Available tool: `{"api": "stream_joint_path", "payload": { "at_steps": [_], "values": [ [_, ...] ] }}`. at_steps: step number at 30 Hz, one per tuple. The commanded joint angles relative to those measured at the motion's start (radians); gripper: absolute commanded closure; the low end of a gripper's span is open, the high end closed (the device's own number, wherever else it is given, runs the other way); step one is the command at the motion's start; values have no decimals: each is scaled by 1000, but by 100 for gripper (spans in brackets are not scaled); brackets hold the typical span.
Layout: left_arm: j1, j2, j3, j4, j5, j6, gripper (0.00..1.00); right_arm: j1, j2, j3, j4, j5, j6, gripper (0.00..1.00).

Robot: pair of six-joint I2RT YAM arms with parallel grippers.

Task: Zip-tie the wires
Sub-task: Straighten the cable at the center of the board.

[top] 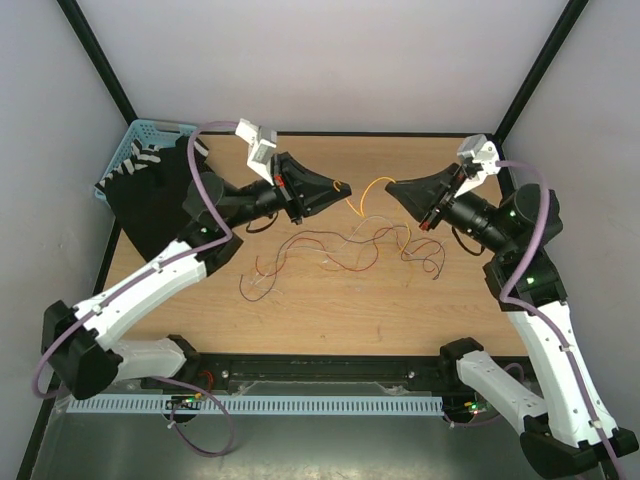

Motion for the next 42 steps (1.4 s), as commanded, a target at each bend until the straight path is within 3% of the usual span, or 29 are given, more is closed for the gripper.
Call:
{"api": "stream_joint_path", "payload": {
  "at_steps": [1,6,10,14,20,27,35,42],
  "values": [
    [2,-89,-10,-172,-131,176,100,1,10,63,-189,241,-152,100],
    [0,-133,-16,-314,-255,288,100,1,58,176,-372,591,-319,100],
    [-16,-103,-4,-344,-279,324,100,1,86,258,-432,714,-396,100],
    [-17,-74,-5,-375,-304,347,100,1,120,259,-450,686,-428,100],
    [-9,-115,-96,-490,-483,398,100,19,260,94,-440,536,-400,100],
    [76,-132,-234,-634,-666,306,100,172,450,-97,-295,592,-312,100],
    [163,-179,-400,-675,-701,246,100,251,609,-212,-171,580,-260,100],
    [171,-206,-499,-682,-727,211,100,311,713,-267,-66,530,-215,90]
  ]
}}
